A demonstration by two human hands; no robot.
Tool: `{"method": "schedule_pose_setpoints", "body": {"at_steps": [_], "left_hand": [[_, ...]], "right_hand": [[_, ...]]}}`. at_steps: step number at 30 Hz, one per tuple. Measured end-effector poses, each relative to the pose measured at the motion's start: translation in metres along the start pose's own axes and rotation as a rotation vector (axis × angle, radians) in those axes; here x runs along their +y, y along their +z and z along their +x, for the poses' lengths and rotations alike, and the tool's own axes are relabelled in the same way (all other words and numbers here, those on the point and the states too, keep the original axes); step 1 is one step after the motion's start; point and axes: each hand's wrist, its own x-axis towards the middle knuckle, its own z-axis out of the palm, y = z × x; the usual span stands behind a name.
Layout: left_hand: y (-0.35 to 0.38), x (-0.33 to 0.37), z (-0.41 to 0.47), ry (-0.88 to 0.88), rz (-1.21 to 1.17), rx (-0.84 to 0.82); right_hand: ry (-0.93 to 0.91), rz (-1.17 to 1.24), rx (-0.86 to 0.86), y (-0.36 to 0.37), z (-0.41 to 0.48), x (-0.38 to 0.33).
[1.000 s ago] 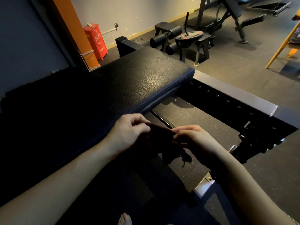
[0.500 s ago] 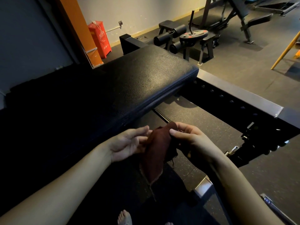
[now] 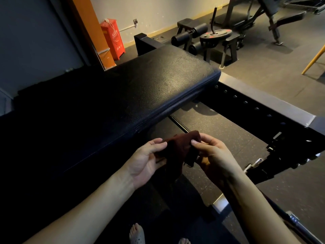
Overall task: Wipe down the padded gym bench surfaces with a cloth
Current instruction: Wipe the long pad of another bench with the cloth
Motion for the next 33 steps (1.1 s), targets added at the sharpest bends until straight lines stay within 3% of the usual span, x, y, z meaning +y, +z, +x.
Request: {"method": "schedule_pose_setpoints", "body": {"at_steps": [5,9,11,14,20,25,30,33], "left_hand": [[0.004,-0.002,-0.002,0.1,-0.044,0.172],[0.008,0.009,-0.003,0.144,0.123,0.288],[0.009,0.016,-0.005,0.094,0.264,0.274],[0.012,0.026,-0.011,-0.002,0.419,0.128],[0.038,0.03,-0.02,-0.047,0.555,0.007],[0.042,0.024,-0.007,0.233,1.221,0.189],[0.032,0.032,0.002,0.442,1.266,0.201],[0.033,0.027,0.007,0.554,1.194,0.327]], "right_hand": [[-0.015,-0.034,-0.008,-0.003,0.001,0.003],[-0.357,-0.763,0.082,-0.012,0.003,0.014],[-0.475,-0.952,0.04,-0.013,0.004,0.011],[-0.441,-0.807,-0.012,-0.012,0.003,0.002],[-0.423,-0.73,0.209,-0.009,0.008,-0.007],[-0.359,-0.804,0.184,-0.009,0.01,-0.02],[-0.487,-0.889,0.299,-0.013,0.006,-0.02],[-0.563,-0.901,0.325,-0.009,0.005,-0.006]]}}
